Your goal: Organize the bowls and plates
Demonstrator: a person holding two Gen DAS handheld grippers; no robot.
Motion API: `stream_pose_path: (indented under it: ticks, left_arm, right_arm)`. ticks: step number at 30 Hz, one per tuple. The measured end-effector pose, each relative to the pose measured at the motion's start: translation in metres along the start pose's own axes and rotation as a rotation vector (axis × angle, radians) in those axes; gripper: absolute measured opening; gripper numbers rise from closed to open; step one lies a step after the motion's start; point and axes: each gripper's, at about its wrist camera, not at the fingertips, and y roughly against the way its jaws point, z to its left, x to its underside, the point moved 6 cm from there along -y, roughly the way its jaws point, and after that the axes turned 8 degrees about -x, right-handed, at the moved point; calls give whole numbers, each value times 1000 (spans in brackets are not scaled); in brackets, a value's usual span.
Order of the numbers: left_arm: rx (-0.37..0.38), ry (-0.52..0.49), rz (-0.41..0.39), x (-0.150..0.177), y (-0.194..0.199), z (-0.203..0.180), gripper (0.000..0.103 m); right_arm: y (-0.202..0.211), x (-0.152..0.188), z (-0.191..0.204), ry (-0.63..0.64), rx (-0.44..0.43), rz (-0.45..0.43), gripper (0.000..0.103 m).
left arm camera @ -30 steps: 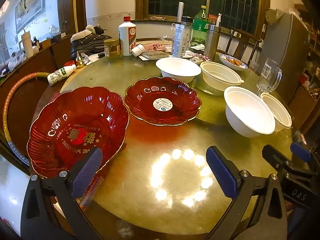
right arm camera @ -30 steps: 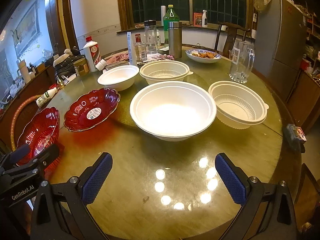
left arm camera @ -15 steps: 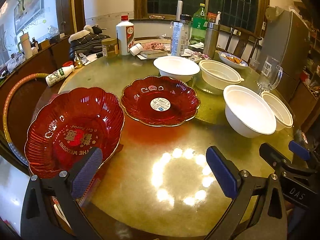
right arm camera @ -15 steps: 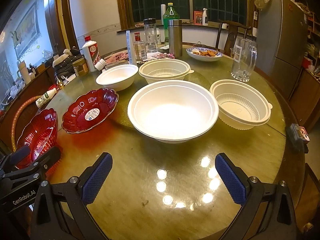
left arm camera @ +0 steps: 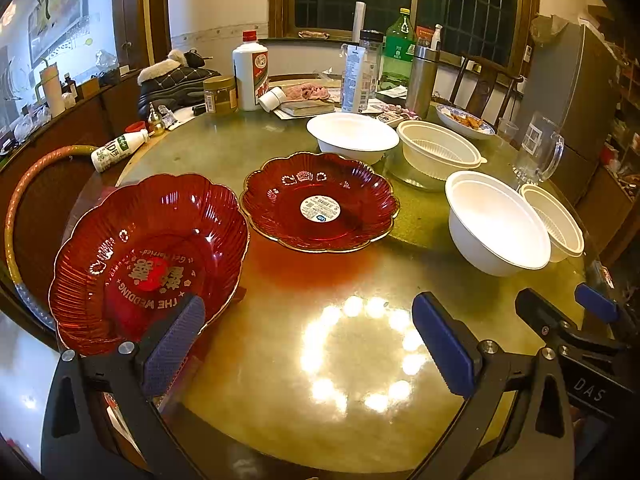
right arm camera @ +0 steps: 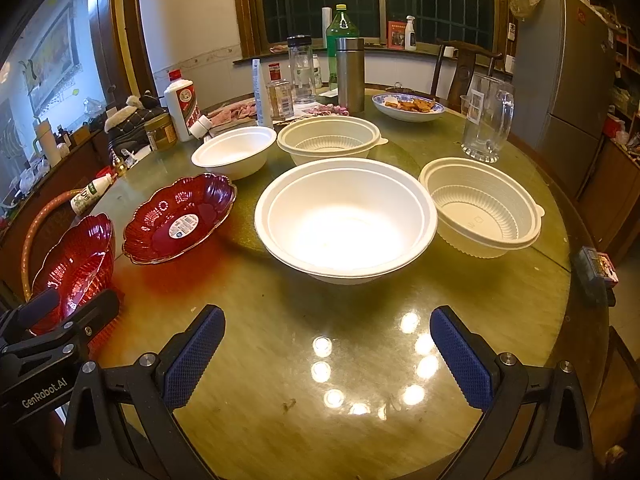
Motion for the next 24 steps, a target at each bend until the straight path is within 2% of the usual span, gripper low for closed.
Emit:
stream_pose_path:
  ticks: [4,6,11,16,18,24]
  left_arm:
    - [6,8,-7,0,5,5,103]
    - [42,5,-11,1,9,7,103]
    - [71,-3,-48,0,28,24,103]
    - [26,75,-115,-12,50,81,103]
    - [1,116,-118,-17,51,109,103]
    - [-77,276,-15,-13,13,191,103]
  right_arm:
    - [2,0,5,6,-16,-5,103]
    - [4,0,8,10,-30,-10,103]
    - [13,-3,27,30,-103,-33,103]
    - [10,-11,58,38,-209,-20,103]
    - [6,-16,75,40,-254,-6,103]
    - [-17,-22,132,0,-456,93,103]
